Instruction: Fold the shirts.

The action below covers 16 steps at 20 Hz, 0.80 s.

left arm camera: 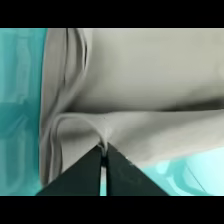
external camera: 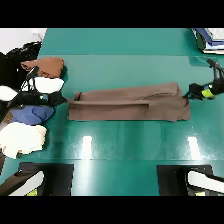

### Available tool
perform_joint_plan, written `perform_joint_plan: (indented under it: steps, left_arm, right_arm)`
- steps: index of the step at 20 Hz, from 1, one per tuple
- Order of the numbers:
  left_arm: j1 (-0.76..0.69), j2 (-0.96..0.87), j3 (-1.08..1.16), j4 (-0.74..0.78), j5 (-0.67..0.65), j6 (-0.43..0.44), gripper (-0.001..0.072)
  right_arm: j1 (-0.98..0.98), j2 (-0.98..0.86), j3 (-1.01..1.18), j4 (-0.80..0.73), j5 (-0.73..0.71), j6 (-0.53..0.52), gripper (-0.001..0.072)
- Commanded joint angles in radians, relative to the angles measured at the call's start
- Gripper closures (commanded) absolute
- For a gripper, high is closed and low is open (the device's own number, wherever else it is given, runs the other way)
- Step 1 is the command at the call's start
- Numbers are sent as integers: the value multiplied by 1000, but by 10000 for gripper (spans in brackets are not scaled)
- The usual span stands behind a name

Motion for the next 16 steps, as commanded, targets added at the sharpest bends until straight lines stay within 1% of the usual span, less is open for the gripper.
perform_joint_plan:
  steps: [1,3,5,6,7,8,9,11,12,13,14,15,16]
  left_arm:
    - [0,-185,113,-47,42,36,684]
    - [0,-222,149,-48,55,36,683]
    - [0,-224,161,-49,108,31,674]
    - [0,-222,162,-51,130,26,400]
    - [0,-222,163,-58,148,17,128]
    - [0,-222,170,-63,147,2,91]
    - [0,-222,184,-64,128,-3,93]
    - [0,-222,232,-64,29,-3,95]
    - [0,-222,249,-66,-23,-2,209]
    - [0,-222,261,-75,-64,-2,475]
    - [0,-222,261,-104,-85,11,689]
    - [0,-222,261,-131,-97,33,684]
    - [-6,-222,261,-151,-101,35,684]
  right_arm:
    - [31,-189,169,51,-77,-4,695]
    - [46,-253,253,51,-100,-4,695]
    - [52,-310,336,53,-111,-3,692]
    - [52,-333,375,74,-112,-4,612]
    - [50,-356,415,119,-112,-4,429]
    - [41,-370,451,167,-107,-4,325]
    - [26,-381,486,217,-84,-5,291]
    - [-5,-383,529,226,-14,-43,290]
    - [-32,-383,535,226,42,-69,291]
    - [-63,-384,534,225,101,-84,291]
    - [-100,-384,521,227,148,-101,291]
    - [-135,-384,503,227,173,-110,291]
    - [-171,-384,475,227,180,-110,200]
